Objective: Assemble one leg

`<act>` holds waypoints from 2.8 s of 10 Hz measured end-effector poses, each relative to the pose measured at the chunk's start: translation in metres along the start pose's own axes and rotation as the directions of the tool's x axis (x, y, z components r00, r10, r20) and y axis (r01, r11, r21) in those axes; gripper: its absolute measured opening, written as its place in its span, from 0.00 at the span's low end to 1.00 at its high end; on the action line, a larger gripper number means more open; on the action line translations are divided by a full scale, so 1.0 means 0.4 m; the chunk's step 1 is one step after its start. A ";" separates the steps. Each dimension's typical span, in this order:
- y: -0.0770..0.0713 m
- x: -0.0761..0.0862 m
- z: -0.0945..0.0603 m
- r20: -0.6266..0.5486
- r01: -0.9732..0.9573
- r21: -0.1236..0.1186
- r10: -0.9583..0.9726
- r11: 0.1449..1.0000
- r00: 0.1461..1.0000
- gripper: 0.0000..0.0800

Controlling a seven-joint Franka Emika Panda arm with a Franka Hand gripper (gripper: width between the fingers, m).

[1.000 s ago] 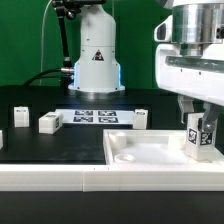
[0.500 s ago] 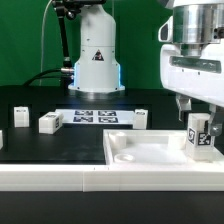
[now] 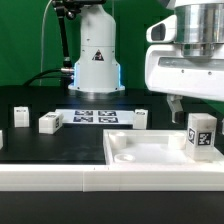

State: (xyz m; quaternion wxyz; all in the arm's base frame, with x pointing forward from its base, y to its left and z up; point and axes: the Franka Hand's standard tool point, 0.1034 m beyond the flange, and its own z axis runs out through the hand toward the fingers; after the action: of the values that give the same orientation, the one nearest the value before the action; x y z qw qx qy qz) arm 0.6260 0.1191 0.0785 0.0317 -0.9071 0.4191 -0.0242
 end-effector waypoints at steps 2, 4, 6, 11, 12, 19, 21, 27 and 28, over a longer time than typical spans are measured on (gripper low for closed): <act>-0.005 -0.001 -0.002 -0.001 0.192 0.002 -0.192 0.981 0.981 0.81; -0.004 -0.001 0.000 -0.001 0.384 -0.001 -0.384 0.923 0.923 0.81; 0.001 0.002 0.002 0.006 0.594 -0.037 -0.594 0.804 0.805 0.81; 0.003 0.001 0.008 -0.009 0.703 -0.050 -0.705 0.709 0.710 0.66; 0.003 0.001 0.008 -0.009 0.703 -0.050 -0.704 0.709 0.710 0.48; 0.002 0.001 0.008 -0.024 0.373 -0.035 -0.374 0.927 0.927 0.36; 0.001 -0.006 0.011 -0.027 0.135 -0.029 -0.136 0.990 0.990 0.36; -0.002 -0.015 0.013 -0.062 -0.475 -0.011 0.473 0.880 0.879 0.36; -0.001 -0.017 0.012 -0.063 -0.579 -0.007 0.577 0.815 0.814 0.36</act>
Offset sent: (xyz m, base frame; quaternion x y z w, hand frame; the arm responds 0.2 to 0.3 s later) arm 0.0034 0.0060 -0.0028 -0.0020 -0.0023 -0.2316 0.9728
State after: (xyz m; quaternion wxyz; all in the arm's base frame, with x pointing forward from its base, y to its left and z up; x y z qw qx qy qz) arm 0.6223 0.1245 0.0734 0.0137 -0.7363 0.6757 -0.0341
